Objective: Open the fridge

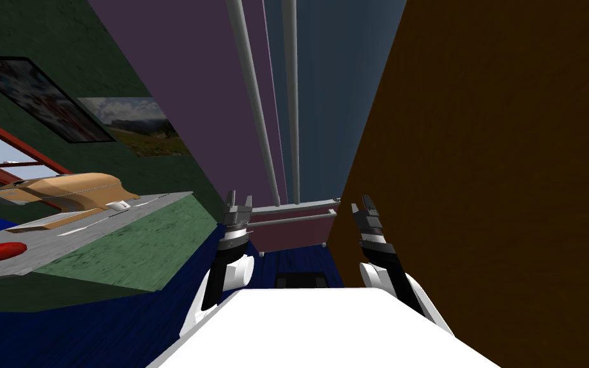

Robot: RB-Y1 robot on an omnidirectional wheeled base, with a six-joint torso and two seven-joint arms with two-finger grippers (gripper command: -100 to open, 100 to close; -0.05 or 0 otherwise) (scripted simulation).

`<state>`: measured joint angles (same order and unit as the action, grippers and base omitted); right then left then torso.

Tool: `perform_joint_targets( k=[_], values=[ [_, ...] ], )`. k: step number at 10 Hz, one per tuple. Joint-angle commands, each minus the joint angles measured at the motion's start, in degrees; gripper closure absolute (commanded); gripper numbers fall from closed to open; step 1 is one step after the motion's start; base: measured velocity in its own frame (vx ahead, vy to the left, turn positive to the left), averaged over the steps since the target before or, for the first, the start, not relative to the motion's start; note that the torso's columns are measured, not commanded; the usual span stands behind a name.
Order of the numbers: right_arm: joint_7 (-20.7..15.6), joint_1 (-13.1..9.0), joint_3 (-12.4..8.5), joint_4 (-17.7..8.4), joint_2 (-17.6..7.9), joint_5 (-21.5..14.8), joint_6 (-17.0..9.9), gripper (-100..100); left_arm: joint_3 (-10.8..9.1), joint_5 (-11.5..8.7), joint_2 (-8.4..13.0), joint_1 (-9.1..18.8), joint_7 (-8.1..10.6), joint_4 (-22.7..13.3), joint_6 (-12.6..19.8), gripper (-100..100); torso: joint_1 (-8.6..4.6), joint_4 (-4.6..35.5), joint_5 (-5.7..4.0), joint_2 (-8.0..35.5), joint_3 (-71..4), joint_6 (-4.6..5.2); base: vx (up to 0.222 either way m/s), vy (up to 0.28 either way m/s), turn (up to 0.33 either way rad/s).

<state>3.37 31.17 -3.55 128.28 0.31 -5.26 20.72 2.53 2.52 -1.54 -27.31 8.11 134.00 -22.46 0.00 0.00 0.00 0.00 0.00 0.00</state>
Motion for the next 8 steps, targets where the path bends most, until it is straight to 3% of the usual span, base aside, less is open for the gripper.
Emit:
perform_joint_targets(
  k=[1,8],
  values=[
    [0.0,0.0,0.0,0.0,0.0,0.0,0.0,0,0.0,0.0,0.0,0.0,0.0,0.0,0.0,0,0.0,2.35,0.0,2.32,-4.67,0.0,0.0,0.0,0.0],
    [0.0,0.0,0.0,0.02,0.0,0.0,0.01,0,0.0,0.0,0.0,0.0,0.0,0.02,-0.01,0,0.0,31.14,0.0,31.16,-62.27,0.0,0.0,0.0,0.0]
  ],
)
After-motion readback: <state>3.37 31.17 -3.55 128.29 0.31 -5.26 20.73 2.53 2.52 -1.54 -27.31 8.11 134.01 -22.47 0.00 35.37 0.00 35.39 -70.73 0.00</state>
